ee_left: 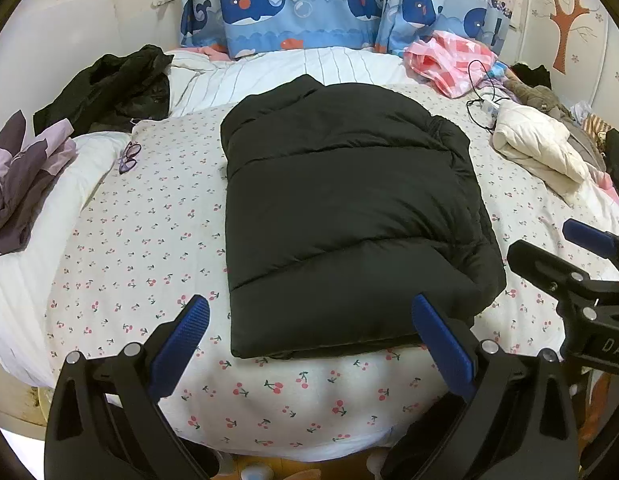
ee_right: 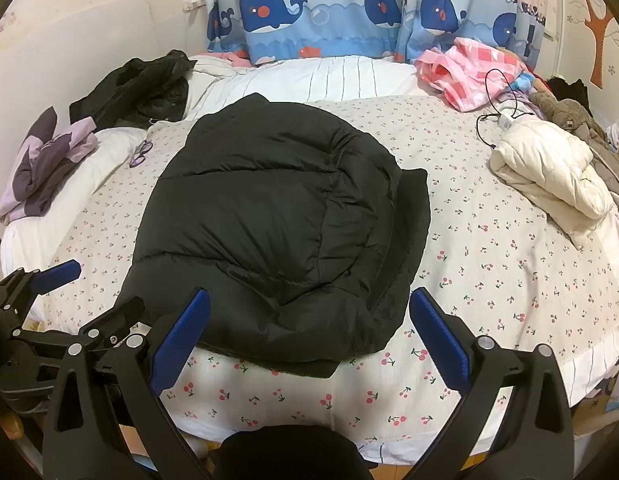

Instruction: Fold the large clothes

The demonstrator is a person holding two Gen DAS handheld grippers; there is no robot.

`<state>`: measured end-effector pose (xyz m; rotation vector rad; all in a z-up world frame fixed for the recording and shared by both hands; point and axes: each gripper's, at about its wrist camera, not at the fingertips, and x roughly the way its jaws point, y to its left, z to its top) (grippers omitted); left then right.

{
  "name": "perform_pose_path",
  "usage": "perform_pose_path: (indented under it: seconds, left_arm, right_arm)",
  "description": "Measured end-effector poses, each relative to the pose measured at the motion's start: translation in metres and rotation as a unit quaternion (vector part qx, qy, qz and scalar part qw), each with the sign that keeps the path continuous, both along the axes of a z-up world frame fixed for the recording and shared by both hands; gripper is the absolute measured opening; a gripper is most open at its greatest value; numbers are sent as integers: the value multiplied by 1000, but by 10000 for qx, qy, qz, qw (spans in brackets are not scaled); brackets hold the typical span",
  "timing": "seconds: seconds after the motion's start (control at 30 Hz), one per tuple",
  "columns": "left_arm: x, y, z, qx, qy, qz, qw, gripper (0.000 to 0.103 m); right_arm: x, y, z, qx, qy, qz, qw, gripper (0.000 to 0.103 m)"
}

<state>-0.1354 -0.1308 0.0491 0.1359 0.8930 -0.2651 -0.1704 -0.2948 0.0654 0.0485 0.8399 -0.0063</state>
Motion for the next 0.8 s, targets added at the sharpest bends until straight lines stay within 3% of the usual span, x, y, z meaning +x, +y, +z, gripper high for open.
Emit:
perform_pose_path:
  seconds: [0.8]
  left_arm:
    - [0, -2, -3, -118, 71, -63, 9999, 97]
  right_arm:
    - [-1, -2, 0, 63, 5, -23, 10000, 96]
